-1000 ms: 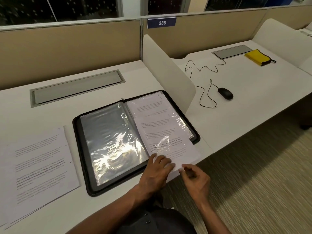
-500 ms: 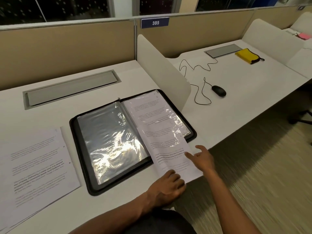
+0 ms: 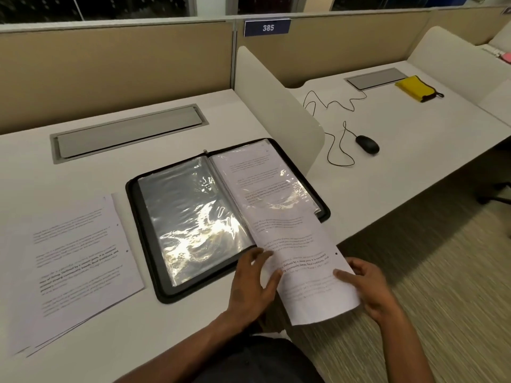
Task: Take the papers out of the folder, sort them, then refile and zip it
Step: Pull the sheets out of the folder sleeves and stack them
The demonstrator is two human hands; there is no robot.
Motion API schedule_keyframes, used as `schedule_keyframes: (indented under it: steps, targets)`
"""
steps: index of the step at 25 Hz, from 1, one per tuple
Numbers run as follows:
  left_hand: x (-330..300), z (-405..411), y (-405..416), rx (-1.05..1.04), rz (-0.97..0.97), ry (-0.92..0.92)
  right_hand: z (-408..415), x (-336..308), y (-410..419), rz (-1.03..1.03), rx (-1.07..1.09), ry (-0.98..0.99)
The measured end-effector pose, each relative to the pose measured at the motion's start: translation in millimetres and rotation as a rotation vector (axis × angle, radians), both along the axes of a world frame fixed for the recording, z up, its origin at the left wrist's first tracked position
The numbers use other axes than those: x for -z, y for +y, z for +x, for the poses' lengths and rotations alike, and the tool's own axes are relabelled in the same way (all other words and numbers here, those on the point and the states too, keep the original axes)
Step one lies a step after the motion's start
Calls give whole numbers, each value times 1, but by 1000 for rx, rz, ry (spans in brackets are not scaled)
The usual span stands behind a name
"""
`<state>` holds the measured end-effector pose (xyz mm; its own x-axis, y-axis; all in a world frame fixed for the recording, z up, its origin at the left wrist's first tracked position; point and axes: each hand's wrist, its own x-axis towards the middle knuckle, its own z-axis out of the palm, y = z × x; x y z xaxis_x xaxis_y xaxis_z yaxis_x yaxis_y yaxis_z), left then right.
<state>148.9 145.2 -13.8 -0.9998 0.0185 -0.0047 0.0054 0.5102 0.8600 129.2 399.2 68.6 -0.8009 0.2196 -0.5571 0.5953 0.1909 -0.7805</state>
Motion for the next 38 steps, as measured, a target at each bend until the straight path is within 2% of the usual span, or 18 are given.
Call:
schedule_keyframes:
  steps: [6,9,13,17,19,22,26,28,33,38]
  targets:
    - [-35,-1,9,-23,487,-543,32,-70,-7,66,-116,101]
    - [-42,-3,7,26,665,-703,44,-107,-19,88,-179,185]
    - [-51,0,-13,139,993,-798,58,-147,-38,139,-295,262]
    - [-69,7,-35,170,1066,-681,69,-187,-58,111,-296,330]
    - [-75,8,-53,64,1075,-581,68,-189,-74,100,-340,329]
    - [-77,10,-95,-247,1029,-401,46,-154,-104,30,-331,379]
    - [-66,19,-168,-613,810,-195,5,-74,-182,-132,-296,345]
    - [-58,26,-208,-751,704,-162,-9,-35,-227,-153,-317,308]
    - [-36,56,-294,-887,551,-138,-28,35,-321,-94,-441,279]
    - [-13,79,-342,-987,270,-117,-27,57,-383,14,-610,248]
